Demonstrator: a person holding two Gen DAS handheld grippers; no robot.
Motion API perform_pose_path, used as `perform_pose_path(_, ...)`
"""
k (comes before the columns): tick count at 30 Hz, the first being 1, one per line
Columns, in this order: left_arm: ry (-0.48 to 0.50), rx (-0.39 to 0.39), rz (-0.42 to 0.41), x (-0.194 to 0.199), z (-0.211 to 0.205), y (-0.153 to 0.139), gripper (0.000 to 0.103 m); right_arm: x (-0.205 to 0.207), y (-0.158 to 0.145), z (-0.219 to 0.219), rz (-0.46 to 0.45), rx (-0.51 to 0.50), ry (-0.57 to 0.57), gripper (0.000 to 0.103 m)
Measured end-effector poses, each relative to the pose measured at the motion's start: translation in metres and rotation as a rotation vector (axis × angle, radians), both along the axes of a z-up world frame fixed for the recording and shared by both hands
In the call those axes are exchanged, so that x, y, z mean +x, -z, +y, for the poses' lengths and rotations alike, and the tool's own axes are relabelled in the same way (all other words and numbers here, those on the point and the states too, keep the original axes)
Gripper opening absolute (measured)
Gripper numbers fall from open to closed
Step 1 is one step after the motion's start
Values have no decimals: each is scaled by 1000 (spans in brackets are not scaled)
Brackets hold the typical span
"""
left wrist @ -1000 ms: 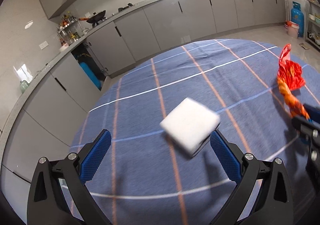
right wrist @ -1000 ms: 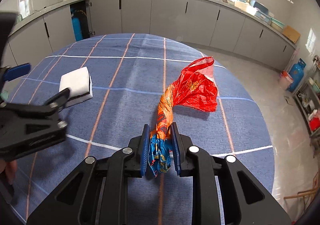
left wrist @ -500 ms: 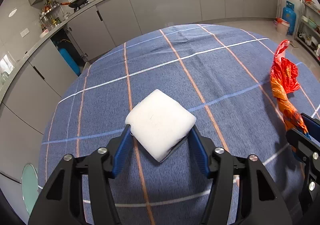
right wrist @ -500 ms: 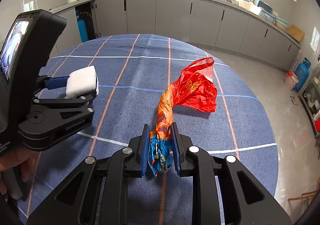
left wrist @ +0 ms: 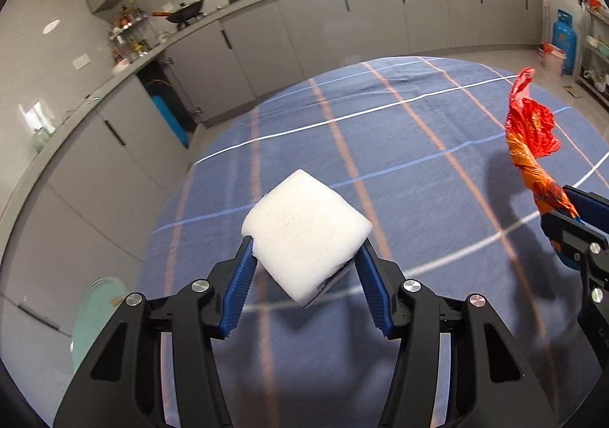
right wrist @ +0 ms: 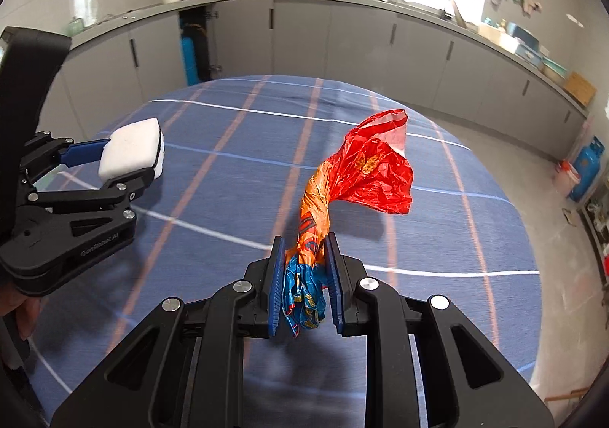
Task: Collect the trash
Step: 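Carry the white sponge and red bag over the teal bin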
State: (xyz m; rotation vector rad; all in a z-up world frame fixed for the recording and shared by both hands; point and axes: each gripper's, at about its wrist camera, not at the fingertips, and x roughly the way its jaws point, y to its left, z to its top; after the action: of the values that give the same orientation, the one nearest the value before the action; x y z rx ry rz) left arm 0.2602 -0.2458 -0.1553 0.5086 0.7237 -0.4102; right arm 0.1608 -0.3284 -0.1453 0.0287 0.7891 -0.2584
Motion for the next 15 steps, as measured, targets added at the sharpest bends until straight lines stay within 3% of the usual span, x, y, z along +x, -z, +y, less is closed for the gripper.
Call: perform_pose_path(15,-133,-2,-77,-27,98,-22,54,11,-12,87,-32,-5,-167,22)
